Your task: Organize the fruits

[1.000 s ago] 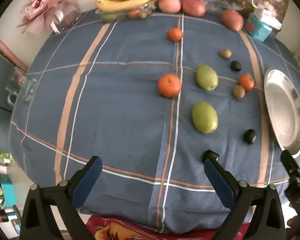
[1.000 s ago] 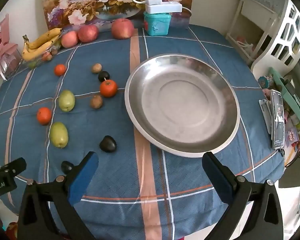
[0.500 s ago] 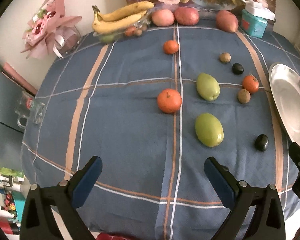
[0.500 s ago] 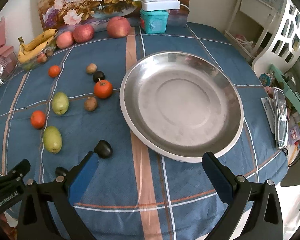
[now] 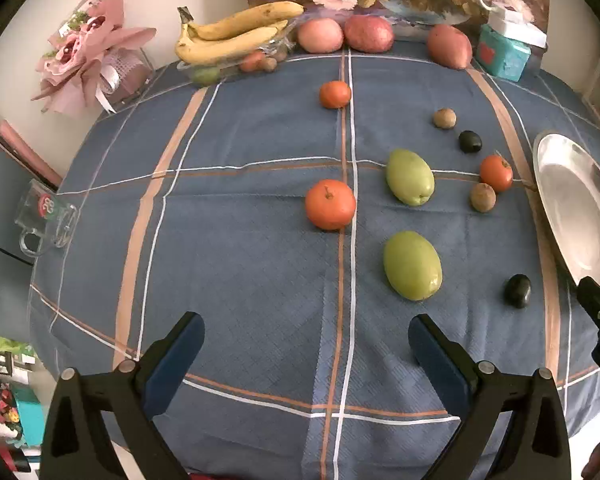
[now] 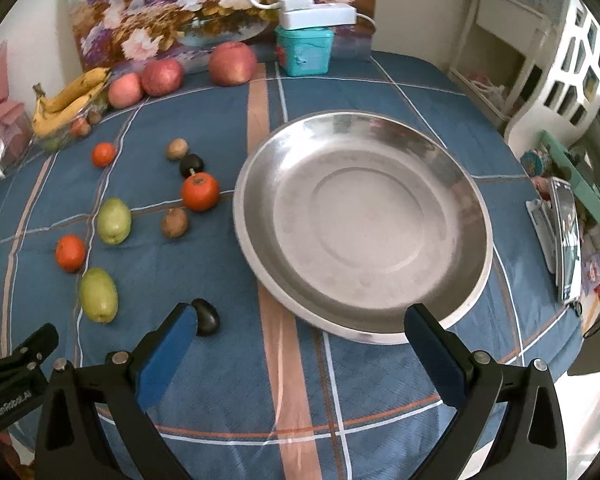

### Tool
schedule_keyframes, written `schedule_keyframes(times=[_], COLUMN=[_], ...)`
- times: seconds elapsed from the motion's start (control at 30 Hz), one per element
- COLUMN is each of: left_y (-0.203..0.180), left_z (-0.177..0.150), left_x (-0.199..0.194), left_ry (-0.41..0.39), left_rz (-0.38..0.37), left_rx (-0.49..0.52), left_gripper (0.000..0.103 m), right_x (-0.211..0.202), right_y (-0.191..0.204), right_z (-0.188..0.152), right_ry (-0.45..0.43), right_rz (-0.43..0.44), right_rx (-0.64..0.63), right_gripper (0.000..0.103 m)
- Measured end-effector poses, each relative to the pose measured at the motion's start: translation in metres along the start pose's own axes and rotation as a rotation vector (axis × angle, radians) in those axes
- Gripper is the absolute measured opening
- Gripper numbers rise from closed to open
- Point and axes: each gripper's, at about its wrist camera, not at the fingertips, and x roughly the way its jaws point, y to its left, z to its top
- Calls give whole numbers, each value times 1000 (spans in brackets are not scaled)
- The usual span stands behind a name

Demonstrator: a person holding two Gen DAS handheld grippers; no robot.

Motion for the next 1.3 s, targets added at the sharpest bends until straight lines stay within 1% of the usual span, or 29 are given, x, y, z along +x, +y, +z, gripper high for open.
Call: schedule_keyframes(times=[0.33,0.5,0.97,1.3], left_y=[4,4,1,-4], left_z=[-1,-2,0,-2], left_x=[0,0,3,7], left_ry=[1,-1,14,45], left_rz=[-2,-4,-11,-58], left_rx=[-18,-10,-23,-14], left_gripper=[103,103,103,103], right_x=[-1,-1,-1,1], right_y=[-1,-1,-1,3], right_z=[0,0,0,0], right_ry=[0,0,2,10], right_rz=[-1,-3,0,15], right_rx=[1,0,2,-12], right_gripper=[103,103,103,103])
